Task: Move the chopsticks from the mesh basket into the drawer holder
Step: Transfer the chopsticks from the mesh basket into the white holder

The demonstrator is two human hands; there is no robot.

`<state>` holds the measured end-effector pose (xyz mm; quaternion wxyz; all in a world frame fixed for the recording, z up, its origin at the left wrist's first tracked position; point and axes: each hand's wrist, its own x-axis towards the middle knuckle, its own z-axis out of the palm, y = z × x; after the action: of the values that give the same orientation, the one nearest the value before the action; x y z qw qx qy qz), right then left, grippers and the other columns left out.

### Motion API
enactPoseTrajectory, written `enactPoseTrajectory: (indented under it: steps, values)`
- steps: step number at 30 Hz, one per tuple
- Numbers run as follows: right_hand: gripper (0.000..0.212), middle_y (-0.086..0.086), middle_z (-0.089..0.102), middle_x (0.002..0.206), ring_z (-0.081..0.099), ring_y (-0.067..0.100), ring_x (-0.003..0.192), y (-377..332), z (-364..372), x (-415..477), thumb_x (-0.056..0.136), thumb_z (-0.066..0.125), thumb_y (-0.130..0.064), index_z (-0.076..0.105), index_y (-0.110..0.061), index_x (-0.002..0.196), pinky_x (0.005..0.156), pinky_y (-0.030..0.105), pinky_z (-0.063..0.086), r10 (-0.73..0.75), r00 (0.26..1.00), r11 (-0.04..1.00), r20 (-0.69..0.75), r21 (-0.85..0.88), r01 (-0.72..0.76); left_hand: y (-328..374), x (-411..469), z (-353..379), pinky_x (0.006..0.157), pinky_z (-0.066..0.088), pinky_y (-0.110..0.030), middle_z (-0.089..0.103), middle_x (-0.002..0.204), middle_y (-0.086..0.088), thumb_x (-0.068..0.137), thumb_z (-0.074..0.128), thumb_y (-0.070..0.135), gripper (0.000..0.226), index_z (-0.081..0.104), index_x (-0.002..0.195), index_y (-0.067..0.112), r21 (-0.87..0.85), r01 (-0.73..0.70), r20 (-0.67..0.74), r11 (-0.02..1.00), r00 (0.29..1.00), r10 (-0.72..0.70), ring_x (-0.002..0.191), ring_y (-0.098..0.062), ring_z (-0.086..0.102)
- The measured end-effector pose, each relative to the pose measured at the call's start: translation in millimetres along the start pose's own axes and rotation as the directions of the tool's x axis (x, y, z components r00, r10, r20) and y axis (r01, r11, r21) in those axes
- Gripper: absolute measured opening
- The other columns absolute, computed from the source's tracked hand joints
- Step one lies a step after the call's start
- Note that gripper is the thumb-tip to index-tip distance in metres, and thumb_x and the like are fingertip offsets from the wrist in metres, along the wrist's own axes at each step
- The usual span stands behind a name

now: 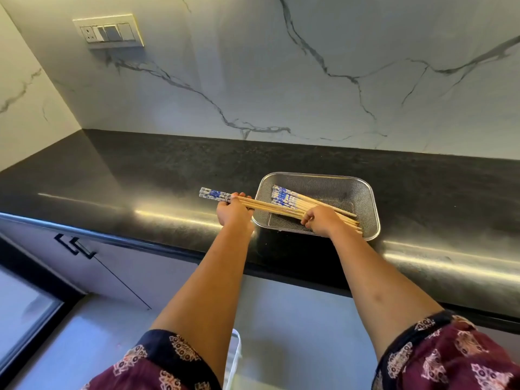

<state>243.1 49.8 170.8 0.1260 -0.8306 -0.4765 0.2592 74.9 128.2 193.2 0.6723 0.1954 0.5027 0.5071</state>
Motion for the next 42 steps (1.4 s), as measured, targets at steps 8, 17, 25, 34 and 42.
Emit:
enactPoseTrajectory:
  steps: [8, 17, 25, 34, 42]
  values:
    - [0.026, 0.01, 0.062, 0.116, 0.059, 0.027, 0.105, -1.5, 1.1, -1.2, 0.089, 0.061, -0.009, 0.062, -0.013, 0.115, 0.089, 0.035, 0.049, 0.028, 0.987, 0.981, -0.158, -0.186, -0.057, -1.3, 0.0, -8.1, 0.086, 0.057, -0.038, 0.062, 0.093, -0.007, 0.098, 0.049, 0.016, 0.01, 0.051, 0.102, 0.007, 0.091, -0.049, -0.061, 0.995, 0.997, 0.054, 0.087, -0.021, 0.065]
    - [0.028, 0.007, 0.062, 0.119, 0.059, 0.026, 0.11, -2.7, 1.4, -1.7, 0.093, 0.058, -0.013, 0.056, -0.018, 0.12, 0.086, 0.037, 0.049, 0.059, 0.982, 0.948, -0.18, -0.299, -0.111, -11.7, -0.4, -12.8, 0.076, 0.056, -0.032, 0.063, 0.085, -0.003, 0.097, 0.051, 0.016, 0.019, 0.052, 0.112, 0.004, 0.151, -0.055, -0.074, 0.987, 0.995, 0.066, 0.074, -0.011, 0.064]
    - [0.029, 0.006, 0.063, 0.118, 0.06, 0.026, 0.108, -0.6, 2.1, -0.5, 0.092, 0.059, -0.012, 0.059, -0.02, 0.121, 0.085, 0.036, 0.05, 0.062, 0.974, 0.947, -0.216, -0.296, -0.126, -14.8, -2.1, -12.1, 0.08, 0.055, -0.034, 0.064, 0.086, -0.002, 0.097, 0.051, 0.017, 0.01, 0.051, 0.104, 0.009, 0.172, -0.049, -0.087, 0.984, 0.994, 0.065, 0.084, -0.015, 0.065]
    - [0.022, 0.008, 0.065, 0.111, 0.062, 0.025, 0.101, -0.2, 4.1, 0.9, 0.093, 0.056, -0.011, 0.062, -0.014, 0.114, 0.077, 0.033, 0.049, 0.031, 0.966, 0.936, -0.257, -0.331, -0.118, -17.4, -1.6, -10.4, 0.076, 0.055, -0.03, 0.065, 0.09, -0.003, 0.097, 0.051, 0.018, 0.008, 0.052, 0.099, 0.01, 0.206, -0.052, -0.096, 0.977, 0.993, 0.073, 0.081, -0.013, 0.065]
    - [0.025, 0.008, 0.065, 0.116, 0.061, 0.027, 0.107, 0.9, 4.9, 6.4, 0.093, 0.054, -0.01, 0.063, -0.015, 0.116, 0.078, 0.032, 0.045, 0.044, 0.97, 0.928, -0.24, -0.35, -0.129, -23.2, -1.8, -7.2, 0.082, 0.055, -0.033, 0.065, 0.096, -0.006, 0.097, 0.051, 0.021, 0.018, 0.054, 0.108, 0.007, 0.262, -0.044, -0.093, 0.964, 0.993, 0.071, 0.088, -0.017, 0.065]
